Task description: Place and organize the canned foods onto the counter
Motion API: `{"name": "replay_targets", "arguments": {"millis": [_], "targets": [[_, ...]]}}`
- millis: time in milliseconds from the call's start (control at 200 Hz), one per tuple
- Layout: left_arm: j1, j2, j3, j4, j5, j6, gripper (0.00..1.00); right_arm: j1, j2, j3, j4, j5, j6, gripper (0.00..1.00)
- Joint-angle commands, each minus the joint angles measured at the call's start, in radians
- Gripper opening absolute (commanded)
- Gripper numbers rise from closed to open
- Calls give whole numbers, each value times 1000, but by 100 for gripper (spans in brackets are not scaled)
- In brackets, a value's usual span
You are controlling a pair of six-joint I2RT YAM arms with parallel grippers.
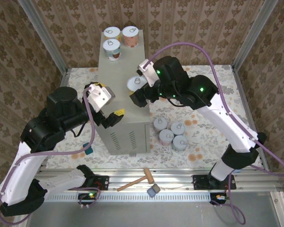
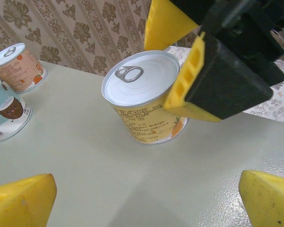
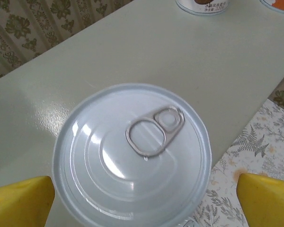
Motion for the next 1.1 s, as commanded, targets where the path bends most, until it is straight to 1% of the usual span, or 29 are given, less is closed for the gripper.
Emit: {"name": "replay_targets", "arguments": {"millis": [0,205,340,540,610,825,980,1095], "targets": [[18,5,1,36,37,4,100,5,-78,-119,155,21,19,100],[36,6,-6,54,48,-4,100,11,-177,-331,343,12,57,99],[43,6,-9,62,57,-9,100,19,-199,-407,429,17,66,99],[49,1,-14,66,63,-13,100,28,-193,-441,497,48,77,96],[51,-1,-18,68,66,-12,100,29,-190,-448,516,47,80,94],[53,-15,-29,76,59,-12,100,28,-171,-442,548,69,85,79],[52,-20,-36,79,57,-13,100,14,-147,-428,570,78,85,75],[54,-22,-41,82,58,-14,100,-5,-133,-421,598,78,83,73]]}}
